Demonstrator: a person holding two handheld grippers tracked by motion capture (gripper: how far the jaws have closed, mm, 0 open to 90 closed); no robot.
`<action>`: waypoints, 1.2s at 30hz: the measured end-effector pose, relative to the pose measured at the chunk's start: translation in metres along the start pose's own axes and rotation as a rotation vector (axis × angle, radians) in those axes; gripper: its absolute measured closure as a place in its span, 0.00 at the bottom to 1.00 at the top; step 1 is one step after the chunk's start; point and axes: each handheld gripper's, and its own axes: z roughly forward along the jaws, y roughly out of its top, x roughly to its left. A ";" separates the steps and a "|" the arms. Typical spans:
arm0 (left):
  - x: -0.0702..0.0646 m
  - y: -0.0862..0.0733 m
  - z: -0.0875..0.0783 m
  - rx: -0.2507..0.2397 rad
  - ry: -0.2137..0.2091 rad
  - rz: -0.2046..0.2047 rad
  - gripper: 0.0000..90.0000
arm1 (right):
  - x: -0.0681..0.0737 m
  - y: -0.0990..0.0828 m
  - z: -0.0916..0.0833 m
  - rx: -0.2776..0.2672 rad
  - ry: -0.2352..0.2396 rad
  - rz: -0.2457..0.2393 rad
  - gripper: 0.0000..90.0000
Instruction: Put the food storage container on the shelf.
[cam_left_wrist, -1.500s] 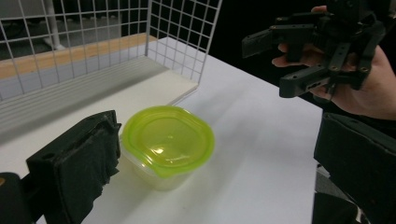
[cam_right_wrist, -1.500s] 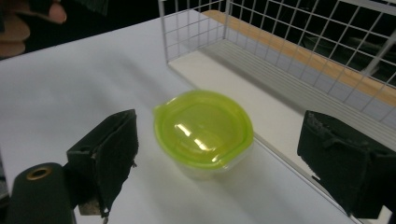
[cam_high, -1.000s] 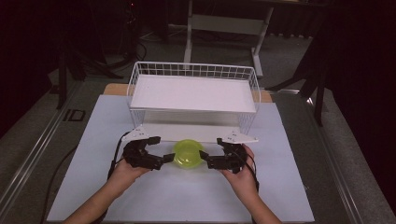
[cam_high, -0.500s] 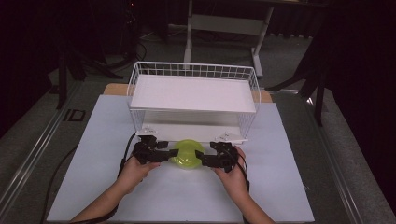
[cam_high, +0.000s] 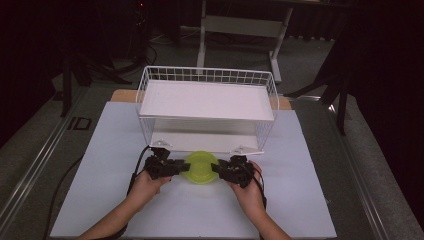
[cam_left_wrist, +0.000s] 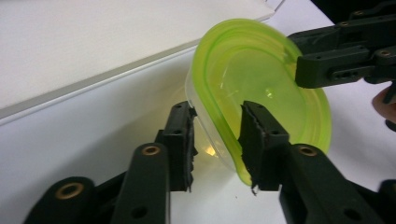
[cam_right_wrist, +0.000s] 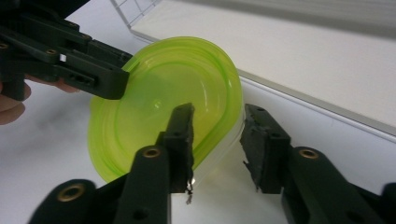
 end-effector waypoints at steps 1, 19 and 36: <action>-0.002 0.000 -0.001 0.005 0.008 -0.003 0.76 | 0.001 0.000 -0.001 0.002 0.000 0.002 0.74; -0.017 -0.009 -0.007 0.023 0.027 -0.028 0.82 | 0.005 -0.002 -0.007 -0.004 0.024 0.038 0.83; -0.027 -0.024 -0.016 0.027 0.024 -0.069 0.88 | 0.020 -0.002 -0.014 0.023 0.017 0.005 0.88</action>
